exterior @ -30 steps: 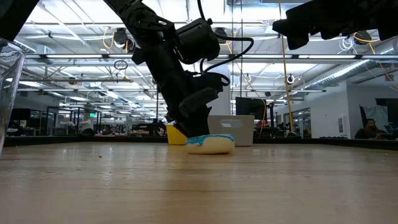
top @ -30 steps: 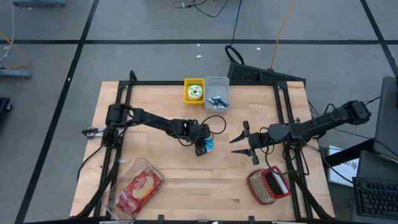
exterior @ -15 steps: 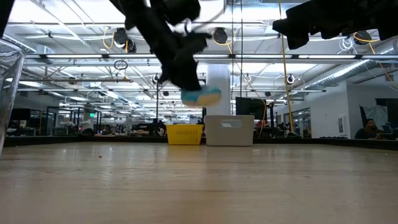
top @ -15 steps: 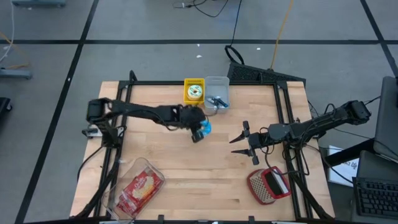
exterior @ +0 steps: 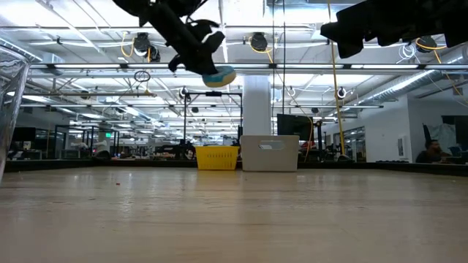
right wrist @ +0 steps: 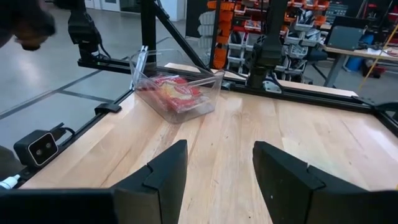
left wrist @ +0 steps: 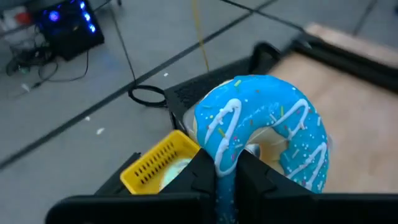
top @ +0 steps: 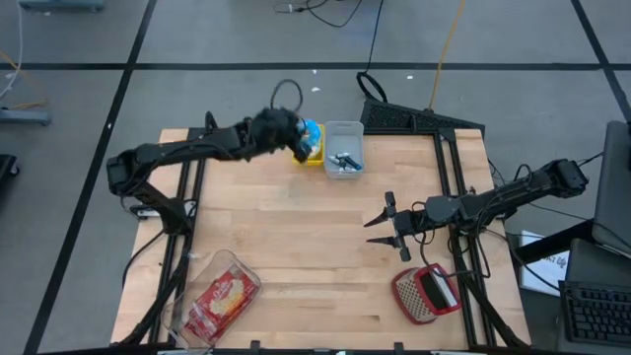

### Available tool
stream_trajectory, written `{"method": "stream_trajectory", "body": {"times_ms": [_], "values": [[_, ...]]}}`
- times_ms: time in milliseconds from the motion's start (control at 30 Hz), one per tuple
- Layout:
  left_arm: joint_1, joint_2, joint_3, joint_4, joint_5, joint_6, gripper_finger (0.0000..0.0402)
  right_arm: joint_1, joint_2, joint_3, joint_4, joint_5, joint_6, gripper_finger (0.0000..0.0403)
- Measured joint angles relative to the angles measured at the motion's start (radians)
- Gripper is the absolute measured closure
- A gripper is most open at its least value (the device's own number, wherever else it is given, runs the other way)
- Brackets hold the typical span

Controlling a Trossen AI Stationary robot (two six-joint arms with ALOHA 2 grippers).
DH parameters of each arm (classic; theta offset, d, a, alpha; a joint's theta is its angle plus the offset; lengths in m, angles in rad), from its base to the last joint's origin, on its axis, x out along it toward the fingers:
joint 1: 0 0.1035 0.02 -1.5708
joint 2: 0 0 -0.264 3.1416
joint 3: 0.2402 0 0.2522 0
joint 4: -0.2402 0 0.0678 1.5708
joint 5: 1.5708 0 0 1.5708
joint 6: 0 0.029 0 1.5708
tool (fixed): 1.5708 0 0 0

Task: Pick & Place Food Item
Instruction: Put the blue donut into the yellow basket

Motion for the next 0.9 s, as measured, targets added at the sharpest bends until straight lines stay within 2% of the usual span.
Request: {"method": "stream_trajectory", "body": {"times_ms": [133, 300, 633, 900], "values": [[0.098, 0.033, 0.001, 0.042, 0.079, -0.067, 0.0375, 0.000, 0.000, 0.000, 0.000, 0.000, 0.000, 0.0232], [0.167, 0.130, 0.001, 0.073, 0.140, -0.135, 0.0363, 0.000, 0.000, 0.000, -0.001, 0.000, 0.000, 0.0232], [0.210, 0.368, 0.001, 0.159, 0.175, -0.254, 0.0360, 0.000, 0.000, 0.000, -0.012, 0.000, -0.001, 0.0232], [0.218, 0.403, 0.001, 0.159, 0.197, -0.281, 0.0360, 0.000, 0.000, 0.000, -0.017, 0.000, -0.002, 0.0232]]}}
